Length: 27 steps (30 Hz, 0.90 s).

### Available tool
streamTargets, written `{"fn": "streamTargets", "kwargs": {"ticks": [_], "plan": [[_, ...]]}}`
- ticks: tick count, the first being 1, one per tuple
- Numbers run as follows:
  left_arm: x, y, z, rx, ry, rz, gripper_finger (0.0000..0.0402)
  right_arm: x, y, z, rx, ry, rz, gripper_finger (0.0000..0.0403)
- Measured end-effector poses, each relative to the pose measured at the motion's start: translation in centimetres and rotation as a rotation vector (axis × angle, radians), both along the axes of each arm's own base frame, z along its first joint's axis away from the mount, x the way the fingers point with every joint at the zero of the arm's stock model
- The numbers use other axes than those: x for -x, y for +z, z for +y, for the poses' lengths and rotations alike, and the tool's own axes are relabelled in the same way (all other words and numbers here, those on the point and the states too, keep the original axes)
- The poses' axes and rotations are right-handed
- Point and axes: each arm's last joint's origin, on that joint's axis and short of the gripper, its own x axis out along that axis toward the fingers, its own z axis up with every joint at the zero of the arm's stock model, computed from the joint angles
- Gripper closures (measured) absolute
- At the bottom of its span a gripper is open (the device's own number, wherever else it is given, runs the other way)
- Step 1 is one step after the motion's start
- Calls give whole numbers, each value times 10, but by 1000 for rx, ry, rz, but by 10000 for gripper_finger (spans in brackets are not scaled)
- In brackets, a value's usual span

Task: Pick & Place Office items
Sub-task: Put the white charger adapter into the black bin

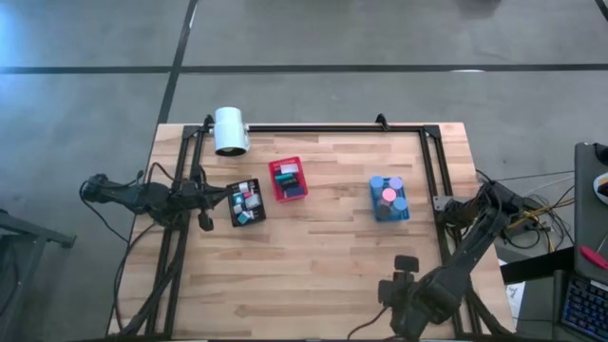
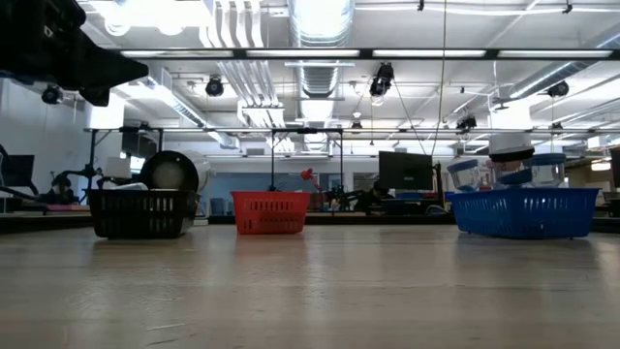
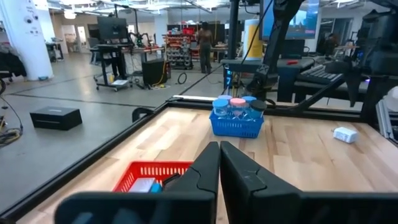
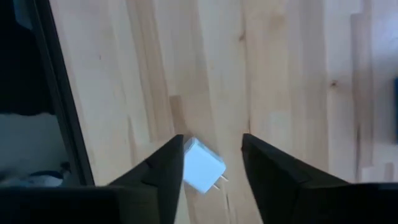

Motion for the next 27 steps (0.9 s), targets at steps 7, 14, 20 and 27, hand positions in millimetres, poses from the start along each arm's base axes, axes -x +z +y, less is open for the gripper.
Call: {"fn": "streamTargets", "kwargs": {"ticks": [7, 14, 20, 27], "plan": [[0, 1, 0, -13, 0, -3, 381, 0, -13, 6, 47, 62, 34, 186], [0, -1, 0, -20, -2, 9, 381, 2, -17, 10, 46, 218, 81, 156], [0, 0, 0, -23, -2, 0, 381, 3, -21, 13, 43, 308, 80, 133], [-2, -6, -1, -10, -2, 15, 381, 5, -42, 14, 13, 340, 62, 99]]}}
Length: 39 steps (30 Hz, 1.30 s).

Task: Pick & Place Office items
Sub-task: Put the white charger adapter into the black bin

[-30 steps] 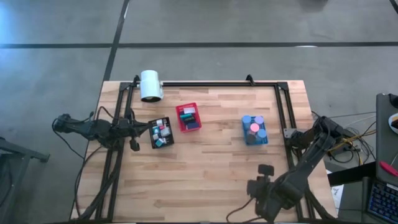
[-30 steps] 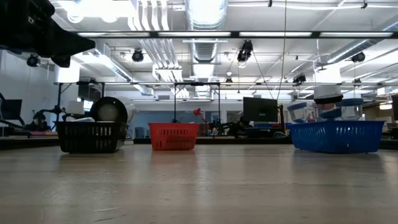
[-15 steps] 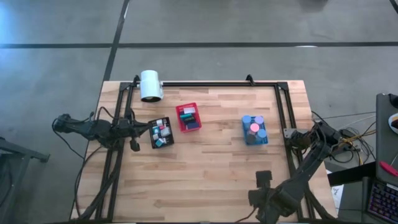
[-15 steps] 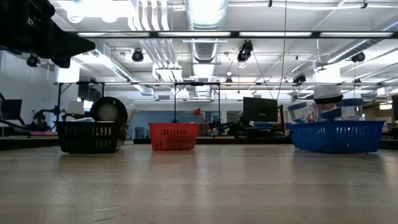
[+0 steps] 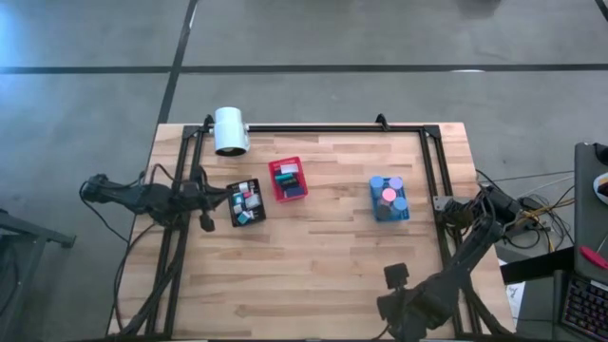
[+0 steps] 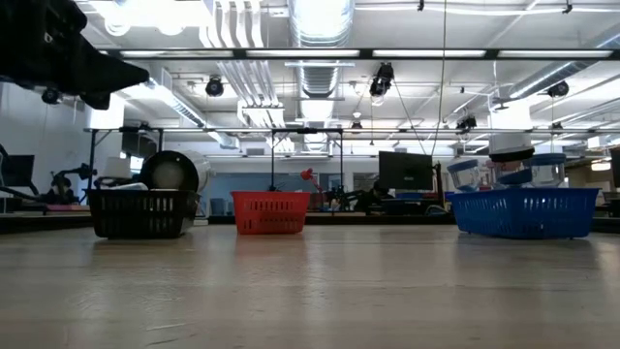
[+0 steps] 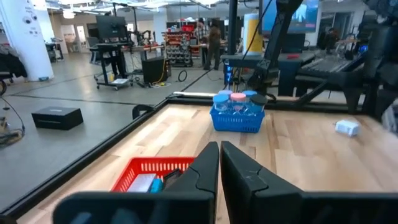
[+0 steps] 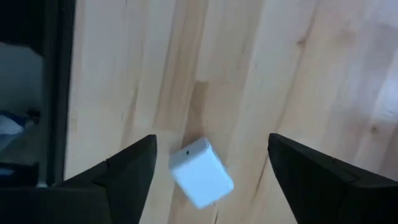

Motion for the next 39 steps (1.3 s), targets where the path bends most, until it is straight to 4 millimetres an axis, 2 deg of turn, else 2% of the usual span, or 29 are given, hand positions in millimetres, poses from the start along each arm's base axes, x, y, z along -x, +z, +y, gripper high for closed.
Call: {"fn": "streamTargets", "kwargs": {"ticks": [6, 14, 23, 27, 32, 36, 39], "plan": [[-1, -4, 0, -56, -1, 14, 381, 12, -20, -8, 27, 26, 116, 78], [-2, -3, 0, -41, 0, -4, 381, 16, -39, -13, 26, 119, 114, 76], [-1, -2, 0, -15, 0, -21, 380, 22, -66, -20, -7, 137, 115, 76], [-1, -2, 0, -15, 0, -20, 383, 23, -70, -23, -32, 138, 113, 79], [-1, -2, 0, -15, 0, -20, 381, 21, -73, -26, -72, 128, 151, 116], [-1, -1, 0, -15, 0, -21, 381, 14, -74, -30, -89, 111, 149, 176], [-1, -1, 0, -15, 0, -21, 383, 1, -70, -35, -110, 120, 132, 226]]}}
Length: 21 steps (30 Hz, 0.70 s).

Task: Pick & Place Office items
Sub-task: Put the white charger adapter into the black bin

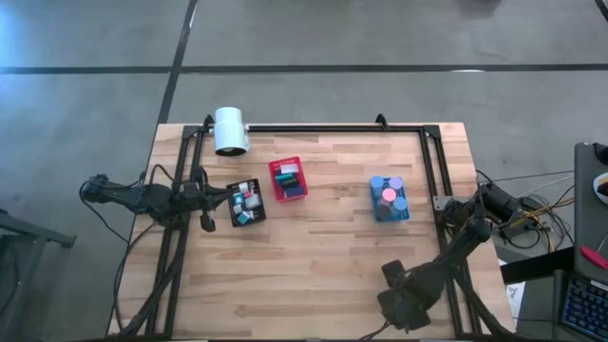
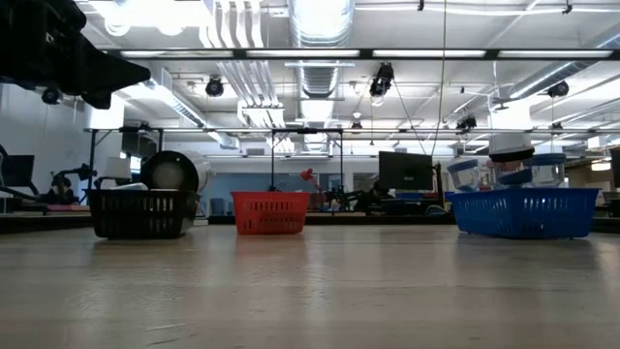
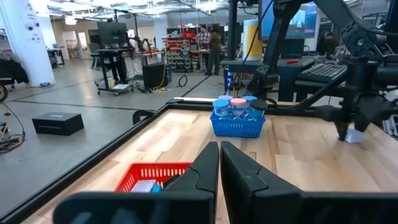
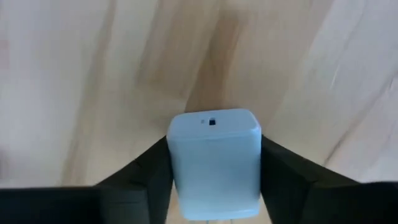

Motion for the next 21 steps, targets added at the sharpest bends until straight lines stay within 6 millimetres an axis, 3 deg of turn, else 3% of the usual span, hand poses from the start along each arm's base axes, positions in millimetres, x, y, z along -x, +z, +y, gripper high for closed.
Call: {"fn": "streamTargets", "kwargs": {"ticks": [5, 12, 21], "plan": [[0, 0, 0, 0, 0, 1, 381, -41, 17, -12, -7, -31, -151, 231], [0, -1, 0, 14, -6, 8, 382, -96, 64, -24, -65, 11, -484, 231], [0, -1, 0, 15, -8, 4, 381, -127, 120, -61, -130, 37, -885, 231]]}}
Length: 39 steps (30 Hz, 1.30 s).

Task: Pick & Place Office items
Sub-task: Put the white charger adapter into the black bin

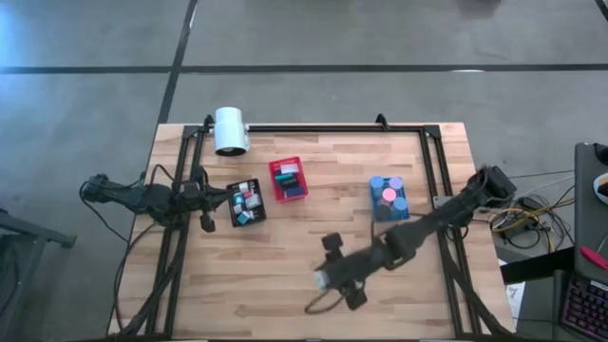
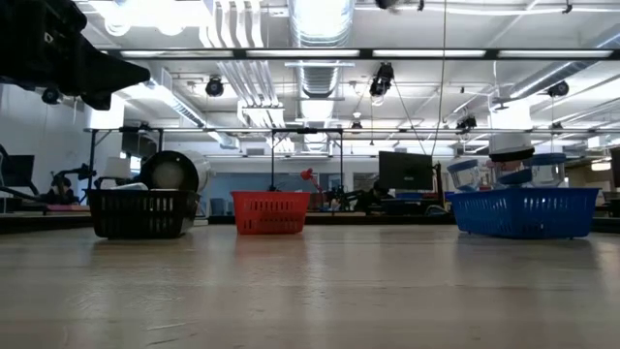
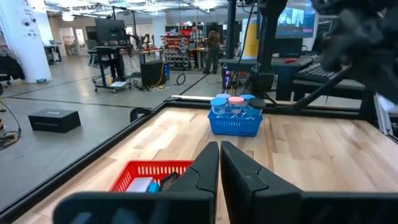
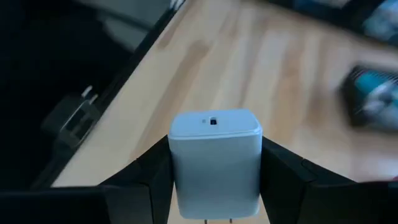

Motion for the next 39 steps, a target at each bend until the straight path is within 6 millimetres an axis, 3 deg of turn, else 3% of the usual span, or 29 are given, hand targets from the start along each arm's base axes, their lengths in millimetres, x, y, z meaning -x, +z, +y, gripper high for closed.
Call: {"fn": "streamTargets", "kwargs": {"ticks": [8, 15, 24, 32, 39], "plan": [[0, 0, 0, 8, 0, -3, 382, -1, 22, -41, -82, -81, -245, 231], [0, 0, 0, 69, 0, -18, 383, 29, 20, -69, -192, -145, -420, 231], [0, 1, 0, 89, 3, -28, 381, 85, -11, -93, -244, -248, -600, 231], [0, 1, 0, 56, 9, -22, 385, 137, -57, -115, -278, -351, -834, 231], [0, 1, 0, 50, 14, -20, 389, 160, -76, -124, -346, -397, -869, 231]]}}
